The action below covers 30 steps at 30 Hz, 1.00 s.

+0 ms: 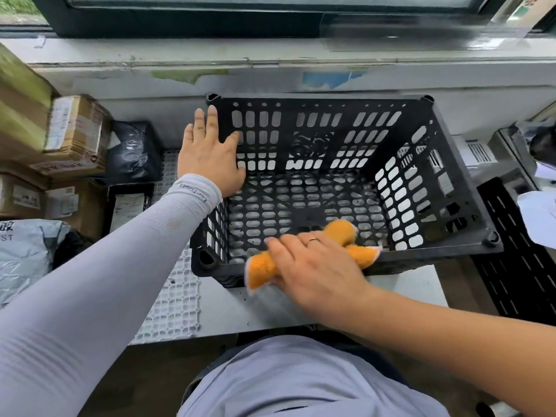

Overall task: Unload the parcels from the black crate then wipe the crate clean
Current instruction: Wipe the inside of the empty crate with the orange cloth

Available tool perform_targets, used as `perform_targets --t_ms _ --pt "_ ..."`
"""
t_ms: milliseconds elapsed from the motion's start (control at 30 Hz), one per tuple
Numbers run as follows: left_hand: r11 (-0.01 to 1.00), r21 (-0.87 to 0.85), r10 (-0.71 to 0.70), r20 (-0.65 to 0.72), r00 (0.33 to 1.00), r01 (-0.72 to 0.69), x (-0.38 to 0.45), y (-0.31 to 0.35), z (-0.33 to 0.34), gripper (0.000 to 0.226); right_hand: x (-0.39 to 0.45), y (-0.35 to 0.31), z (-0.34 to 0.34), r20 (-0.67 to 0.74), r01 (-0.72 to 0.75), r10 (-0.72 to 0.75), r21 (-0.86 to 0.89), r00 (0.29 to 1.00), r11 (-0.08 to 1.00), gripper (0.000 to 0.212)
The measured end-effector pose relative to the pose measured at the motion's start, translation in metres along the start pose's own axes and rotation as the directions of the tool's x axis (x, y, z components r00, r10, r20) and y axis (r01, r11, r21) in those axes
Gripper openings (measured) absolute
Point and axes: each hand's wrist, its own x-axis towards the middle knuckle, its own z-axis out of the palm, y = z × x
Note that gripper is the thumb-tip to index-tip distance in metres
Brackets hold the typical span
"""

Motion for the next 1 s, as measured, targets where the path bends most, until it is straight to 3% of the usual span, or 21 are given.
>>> perform_targets --t_ms 167,300,467,567,733,800,900,1000 --pt "1.0 -0.004 -0.001 0.001 1.0 0.001 0.0 -0.002 0.001 0.071 0.039 -0.035 -0.002 0.02 0.085 -0.088 0.136 0.996 0.987 0.065" --pt "1.0 -0.013 -0.003 -0.006 1.0 0.002 0.0 -0.001 0.001 0.07 0.044 -0.044 -0.001 -0.024 0.12 -0.118 0.126 0.993 0.985 0.068" --pt "1.0 -0.02 -0.006 -0.001 1.0 0.006 0.0 -0.002 0.001 0.07 0.034 -0.033 0.005 -0.172 0.163 -0.147 0.083 0.974 0.983 0.052" --pt "1.0 -0.031 -0.005 -0.003 1.0 0.005 0.001 -0.002 0.002 0.07 0.022 -0.015 0.005 -0.147 0.179 -0.159 0.129 0.976 0.975 0.057" --pt "1.0 -0.007 -0.017 -0.011 1.0 0.017 0.001 -0.001 0.001 0.075 0.014 -0.002 -0.006 -0.116 0.114 -0.098 0.141 0.988 0.983 0.05" --pt "1.0 0.011 -0.016 -0.006 1.0 0.016 0.001 -0.001 0.001 0.077 0.022 -0.007 -0.015 -0.026 0.008 0.0 0.284 1.0 0.959 0.047" --pt "1.0 -0.007 -0.017 -0.001 1.0 0.017 0.0 0.0 0.0 0.079 0.038 -0.009 -0.029 0.192 -0.254 0.17 0.621 0.967 0.742 0.06" --pt "0.997 -0.074 -0.022 -0.024 0.999 0.02 -0.001 0.0 -0.002 0.077 0.061 0.0 -0.043 0.275 -0.359 0.269 0.868 0.923 0.343 0.068"
